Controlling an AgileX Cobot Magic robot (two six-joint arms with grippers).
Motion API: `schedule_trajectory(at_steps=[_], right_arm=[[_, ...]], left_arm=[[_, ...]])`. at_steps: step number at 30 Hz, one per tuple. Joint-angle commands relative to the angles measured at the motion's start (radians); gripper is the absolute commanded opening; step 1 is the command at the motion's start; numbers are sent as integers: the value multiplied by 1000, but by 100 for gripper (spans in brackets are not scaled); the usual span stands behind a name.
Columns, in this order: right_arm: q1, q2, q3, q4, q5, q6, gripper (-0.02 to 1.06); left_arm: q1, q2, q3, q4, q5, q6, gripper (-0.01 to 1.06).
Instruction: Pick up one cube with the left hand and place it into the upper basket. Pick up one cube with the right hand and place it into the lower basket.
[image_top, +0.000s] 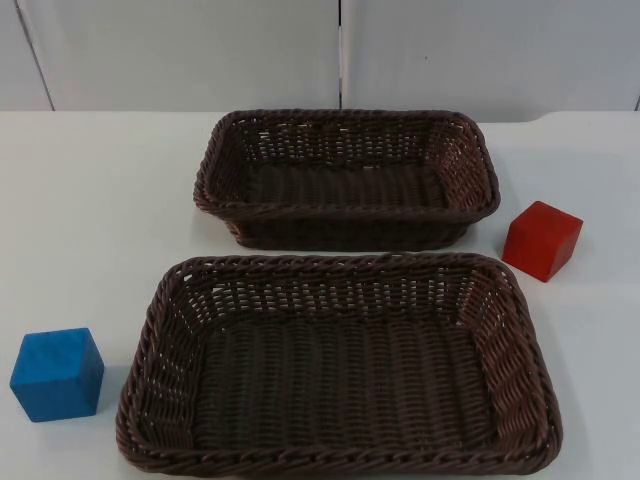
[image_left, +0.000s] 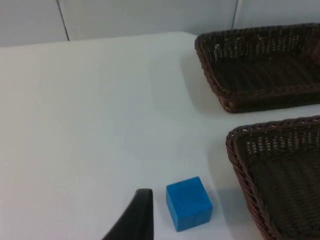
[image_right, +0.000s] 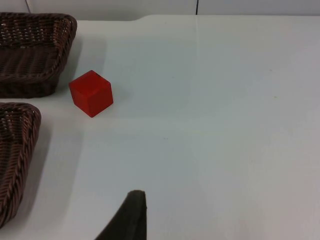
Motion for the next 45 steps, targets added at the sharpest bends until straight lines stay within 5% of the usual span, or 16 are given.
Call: schedule_trajectory(at_steps=[1,45], right_arm=[[-7,-3,2,-5,-5,-9,105],[-7,-3,2,-7,-5,-9,105]], left_arm=[[2,26,-9,-17,-29,-8,105],[2,796,-49,-121,-233,29,105]])
